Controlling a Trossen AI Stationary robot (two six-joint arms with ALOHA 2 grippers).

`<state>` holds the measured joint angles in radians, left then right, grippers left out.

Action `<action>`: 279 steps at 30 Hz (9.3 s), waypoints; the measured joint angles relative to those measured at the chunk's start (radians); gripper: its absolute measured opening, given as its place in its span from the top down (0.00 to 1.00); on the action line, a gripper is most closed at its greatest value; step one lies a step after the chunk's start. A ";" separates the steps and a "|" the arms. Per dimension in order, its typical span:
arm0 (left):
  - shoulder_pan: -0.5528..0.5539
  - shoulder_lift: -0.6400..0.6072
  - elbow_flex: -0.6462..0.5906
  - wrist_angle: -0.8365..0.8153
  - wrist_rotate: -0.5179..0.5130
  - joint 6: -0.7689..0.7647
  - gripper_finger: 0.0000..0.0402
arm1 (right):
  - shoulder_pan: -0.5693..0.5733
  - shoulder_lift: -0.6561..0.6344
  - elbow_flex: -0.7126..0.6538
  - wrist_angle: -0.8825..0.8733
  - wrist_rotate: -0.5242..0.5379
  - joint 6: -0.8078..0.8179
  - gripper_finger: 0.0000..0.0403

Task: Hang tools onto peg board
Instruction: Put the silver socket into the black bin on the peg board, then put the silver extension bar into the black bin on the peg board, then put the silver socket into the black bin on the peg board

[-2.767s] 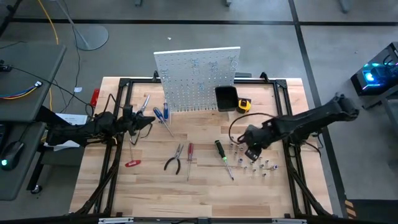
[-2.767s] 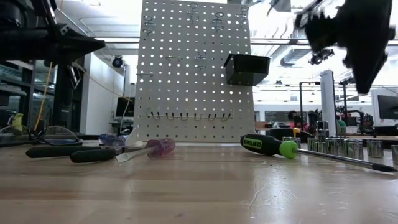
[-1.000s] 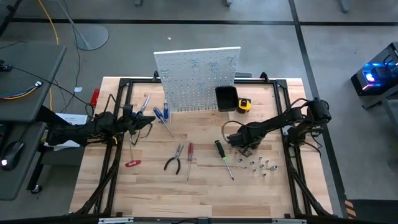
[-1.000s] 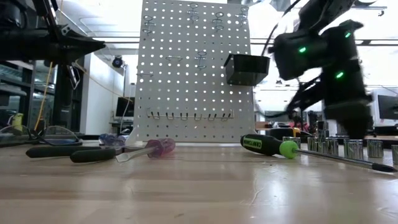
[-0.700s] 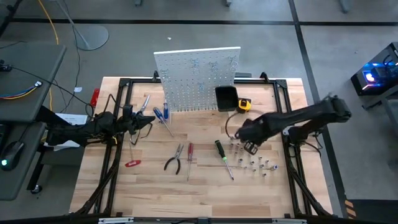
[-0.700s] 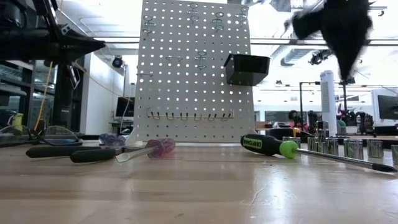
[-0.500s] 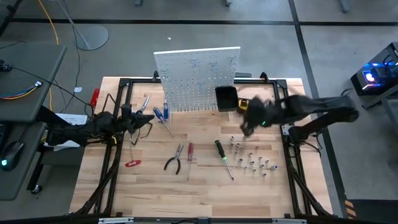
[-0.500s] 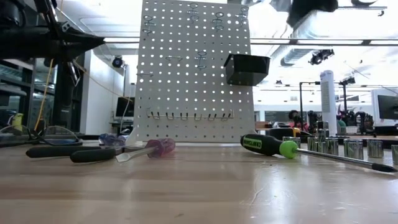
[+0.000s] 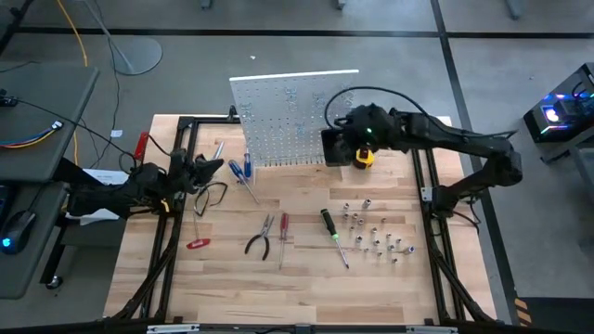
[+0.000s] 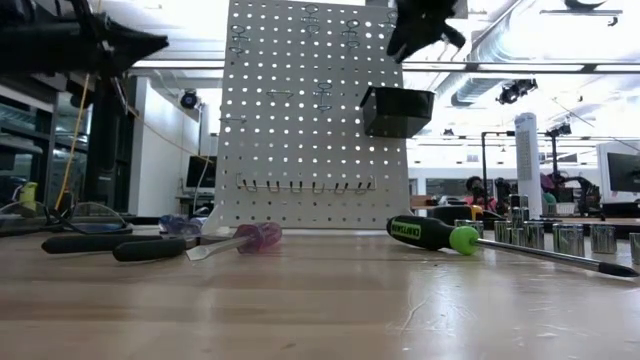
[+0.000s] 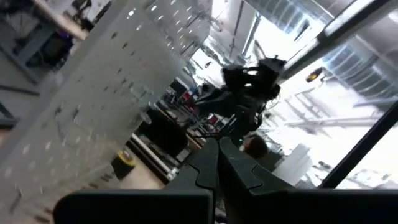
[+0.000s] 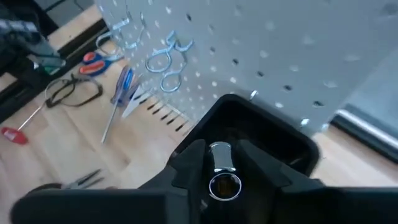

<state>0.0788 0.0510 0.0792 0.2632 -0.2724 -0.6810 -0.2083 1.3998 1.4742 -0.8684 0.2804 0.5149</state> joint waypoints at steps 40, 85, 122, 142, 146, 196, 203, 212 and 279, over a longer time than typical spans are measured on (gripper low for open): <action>0.029 0.984 0.904 -0.890 0.132 0.325 0.73 | 0.206 0.033 -0.438 -0.232 -0.272 0.161 0.63; 0.029 0.991 0.904 -0.887 0.130 0.343 0.57 | 0.146 0.288 -0.579 -0.028 -0.247 0.257 0.83; 0.029 0.992 0.904 -0.898 0.126 0.370 0.57 | -0.001 0.002 -0.095 0.056 -0.012 0.045 0.54; 0.029 0.992 0.904 -0.925 0.128 0.370 0.57 | 0.542 -0.137 -0.383 -0.412 -0.480 0.583 0.52; 0.029 0.992 0.904 -0.925 0.128 0.370 0.57 | 0.666 -0.137 -0.548 -0.406 -0.591 0.735 0.52; 0.029 0.992 0.904 -0.924 0.127 0.371 0.57 | 0.715 -0.137 -0.458 -0.271 -0.324 0.861 0.82; 0.029 0.992 0.904 -0.909 0.124 0.371 0.57 | 0.495 -0.138 -0.220 -0.272 0.226 0.681 0.82; 0.029 0.992 0.904 -0.897 0.113 0.369 0.57 | 0.129 -0.136 -0.247 0.101 0.193 0.278 0.82; 0.016 0.992 0.904 -0.916 0.103 0.369 0.57 | 0.693 -0.163 -0.981 0.114 -0.467 1.190 0.54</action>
<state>0.0952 1.0428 0.9829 -0.6533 -0.1692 -0.3119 0.4850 1.2364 0.4936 -0.7540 -0.1864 1.7050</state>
